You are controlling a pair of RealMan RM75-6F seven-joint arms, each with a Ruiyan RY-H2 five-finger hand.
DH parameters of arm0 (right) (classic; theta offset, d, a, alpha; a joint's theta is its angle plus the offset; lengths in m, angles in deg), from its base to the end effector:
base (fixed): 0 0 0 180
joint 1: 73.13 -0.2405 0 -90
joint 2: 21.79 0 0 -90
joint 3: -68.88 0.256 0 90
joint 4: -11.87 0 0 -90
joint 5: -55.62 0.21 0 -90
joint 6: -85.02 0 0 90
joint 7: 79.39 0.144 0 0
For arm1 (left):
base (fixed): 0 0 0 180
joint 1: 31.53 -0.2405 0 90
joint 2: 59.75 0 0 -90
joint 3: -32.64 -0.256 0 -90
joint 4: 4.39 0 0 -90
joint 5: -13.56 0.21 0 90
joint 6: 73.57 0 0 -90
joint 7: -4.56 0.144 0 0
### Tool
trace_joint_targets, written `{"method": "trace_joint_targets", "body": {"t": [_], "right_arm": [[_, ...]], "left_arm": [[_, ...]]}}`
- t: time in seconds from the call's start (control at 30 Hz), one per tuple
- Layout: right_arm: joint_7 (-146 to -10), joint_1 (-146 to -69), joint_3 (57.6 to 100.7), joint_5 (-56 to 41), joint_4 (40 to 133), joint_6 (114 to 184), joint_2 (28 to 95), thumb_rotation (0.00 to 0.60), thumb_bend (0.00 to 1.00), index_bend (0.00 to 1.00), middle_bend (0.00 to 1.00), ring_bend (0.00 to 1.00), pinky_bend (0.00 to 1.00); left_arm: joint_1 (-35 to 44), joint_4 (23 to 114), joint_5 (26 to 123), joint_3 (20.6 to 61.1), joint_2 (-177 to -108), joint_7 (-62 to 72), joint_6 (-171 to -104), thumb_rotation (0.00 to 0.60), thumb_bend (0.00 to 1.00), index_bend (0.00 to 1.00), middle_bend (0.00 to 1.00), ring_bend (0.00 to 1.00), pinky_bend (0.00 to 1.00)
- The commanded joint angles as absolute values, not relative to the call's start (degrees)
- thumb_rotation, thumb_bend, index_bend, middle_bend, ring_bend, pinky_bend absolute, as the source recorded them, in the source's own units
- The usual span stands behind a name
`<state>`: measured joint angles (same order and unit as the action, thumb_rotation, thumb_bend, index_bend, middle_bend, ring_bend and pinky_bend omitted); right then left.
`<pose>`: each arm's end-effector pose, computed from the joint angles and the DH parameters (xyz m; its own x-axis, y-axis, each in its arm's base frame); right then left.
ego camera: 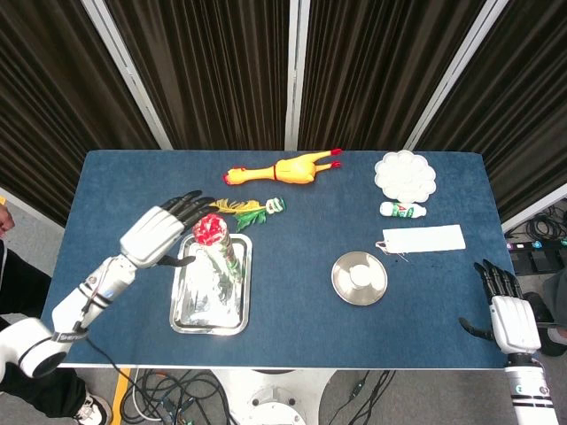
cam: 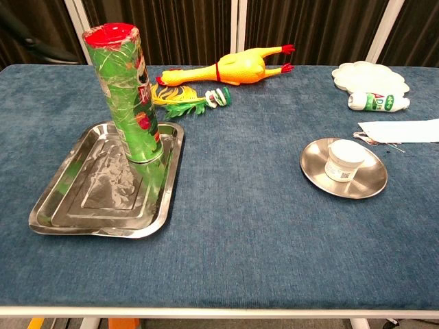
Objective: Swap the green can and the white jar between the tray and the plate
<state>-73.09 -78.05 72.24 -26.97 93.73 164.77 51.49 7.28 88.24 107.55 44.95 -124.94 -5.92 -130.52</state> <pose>-0.3438 -0.1840 0.1163 0.3018 -0.0775 0.9502 -0.9493 0.0680 0.3070 -0.1371 0.3400 0.1069 0.3967 0.1441 0.9066 0.7506 -0.6195 -0.2300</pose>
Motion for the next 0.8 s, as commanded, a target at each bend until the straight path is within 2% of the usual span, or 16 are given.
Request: {"method": "trace_joint_targets", "body": {"t": [0.03, 0.23, 0.33, 0.53, 0.67, 0.8], "right_arm": [[-72.67, -77.96, 72.26, -26.84, 93.3, 164.75, 51.51, 0.6, 0.1, 0.0, 0.0, 0.0, 0.0], [-71.56, -77.75, 72.46, -26.44, 92.4, 164.82, 51.51, 0.6, 0.1, 0.0, 0.0, 0.0, 0.0], [-71.18, -77.63, 72.46, -26.26, 91.93, 164.78, 51.6, 0.6, 0.1, 0.0, 0.0, 0.0, 0.0], [-70.6, -77.34, 72.85, -24.43, 91.19, 163.77, 51.46, 0.6, 0.11, 0.0, 0.0, 0.0, 0.0], [-70.17, -77.11, 73.06, -23.81, 91.12, 163.59, 51.12, 0.6, 0.12, 0.0, 0.0, 0.0, 0.0], [-70.08, -77.08, 73.13, -23.76, 91.07, 163.51, 51.13, 0.6, 0.12, 0.0, 0.0, 0.0, 0.0]], "left_arm": [[10.8, 86.29, 107.15, 44.79, -125.71, -8.64, -126.99, 0.6, 0.14, 0.11, 0.06, 0.0, 0.2], [14.35, 83.66, 106.56, 43.74, -126.94, -10.47, -123.34, 0.6, 0.14, 0.12, 0.07, 0.0, 0.21], [15.35, 82.86, 106.12, 43.08, -127.14, -10.88, -122.25, 0.6, 0.14, 0.18, 0.11, 0.01, 0.25], [15.32, 80.53, 105.73, 42.46, -128.51, -9.47, -124.78, 0.6, 0.16, 0.32, 0.23, 0.12, 0.38], [15.61, 79.77, 105.18, 41.95, -128.87, -9.88, -125.03, 0.6, 0.17, 0.35, 0.27, 0.17, 0.44], [16.21, 79.82, 105.54, 41.47, -129.04, -10.3, -125.52, 0.6, 0.2, 0.39, 0.34, 0.29, 0.55]]}}
